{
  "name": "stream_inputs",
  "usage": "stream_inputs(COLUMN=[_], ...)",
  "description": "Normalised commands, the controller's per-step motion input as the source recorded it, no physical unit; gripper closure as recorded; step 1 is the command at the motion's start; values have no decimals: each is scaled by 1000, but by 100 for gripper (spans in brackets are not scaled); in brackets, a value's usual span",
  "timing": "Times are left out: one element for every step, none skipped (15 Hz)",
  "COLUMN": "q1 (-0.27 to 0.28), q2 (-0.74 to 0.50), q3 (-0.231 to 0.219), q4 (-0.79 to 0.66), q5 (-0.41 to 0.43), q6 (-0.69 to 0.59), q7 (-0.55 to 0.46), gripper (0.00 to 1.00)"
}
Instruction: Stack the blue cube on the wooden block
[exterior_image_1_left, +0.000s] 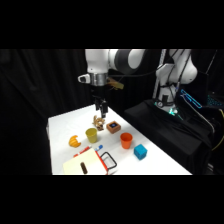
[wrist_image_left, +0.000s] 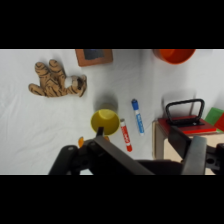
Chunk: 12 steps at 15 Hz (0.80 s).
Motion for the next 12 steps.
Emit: stream_inputs(q1=[131, 132, 133, 133, 134, 127, 123, 116, 116, 114, 113, 109], q2=[-208, -175, -157, -129, -109, -94, -85, -84, -92, -98, -99, -93], q3=[94, 97, 97, 97, 96, 88, 85, 80, 82, 82, 80, 79], q4=[-308, -305, -299, -276, -257, -229, -206, -185, -179, -170, -160, -145], q5=[-179, -163, -172, -164, -157, -153, -131, -123, -117, -111, -114, -105], q6=[198, 233, 247, 245, 249, 236, 223, 205, 194, 183, 169, 157], q7=[393, 381, 371, 365, 352, 335, 316, 294, 297, 290, 289, 289], gripper=[0, 0, 0, 0, 0, 0, 0, 0, 0, 0, 0, 0])
